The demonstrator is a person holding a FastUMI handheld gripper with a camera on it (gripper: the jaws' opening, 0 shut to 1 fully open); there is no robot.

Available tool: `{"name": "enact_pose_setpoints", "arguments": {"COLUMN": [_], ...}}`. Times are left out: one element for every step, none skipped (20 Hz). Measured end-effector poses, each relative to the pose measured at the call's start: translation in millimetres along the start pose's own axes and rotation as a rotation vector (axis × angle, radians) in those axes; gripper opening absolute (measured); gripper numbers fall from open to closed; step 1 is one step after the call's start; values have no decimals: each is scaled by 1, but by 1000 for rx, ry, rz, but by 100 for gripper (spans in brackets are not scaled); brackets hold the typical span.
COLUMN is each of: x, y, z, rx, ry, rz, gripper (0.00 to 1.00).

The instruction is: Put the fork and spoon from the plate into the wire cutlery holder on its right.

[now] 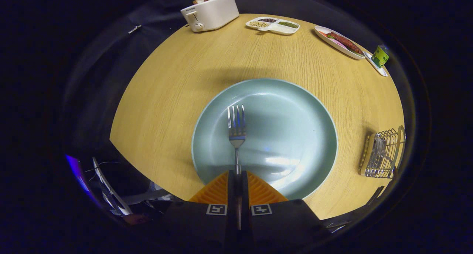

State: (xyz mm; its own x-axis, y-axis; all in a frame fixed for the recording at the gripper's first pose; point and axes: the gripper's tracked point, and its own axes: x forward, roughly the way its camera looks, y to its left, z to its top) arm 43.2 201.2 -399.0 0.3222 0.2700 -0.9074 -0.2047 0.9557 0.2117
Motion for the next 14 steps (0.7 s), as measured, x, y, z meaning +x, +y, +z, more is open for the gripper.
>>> {"name": "enact_pose_setpoints", "arguments": {"x": [-6, -14, -24, -37, -49, -61, -76, -93, -108, -123, -138, -151, -164, -175], "y": [-2, -4, -7, -14, -21, -29, -39, -51, -64, -78, -92, -106, -122, -140], "z": [3, 5, 8, 11, 13, 15, 16, 16, 16, 17, 18, 18, 18, 18], "rx": [6, 5, 3, -4, -10, -16, -19, -20, -20, -16, -11, -8, -10, -13], "ry": [-7, -9, -14, -18, -20, -20, -18, -11, -7, -3, -5, -6, -1, 1], "rz": [5, 16, 27, 38, 43, 48, 56, 63, 68, 68, 64, 59, 48, 31], "gripper": [9, 9, 9, 9, 9, 9, 9, 9, 9, 9, 9, 9, 9, 9]}}
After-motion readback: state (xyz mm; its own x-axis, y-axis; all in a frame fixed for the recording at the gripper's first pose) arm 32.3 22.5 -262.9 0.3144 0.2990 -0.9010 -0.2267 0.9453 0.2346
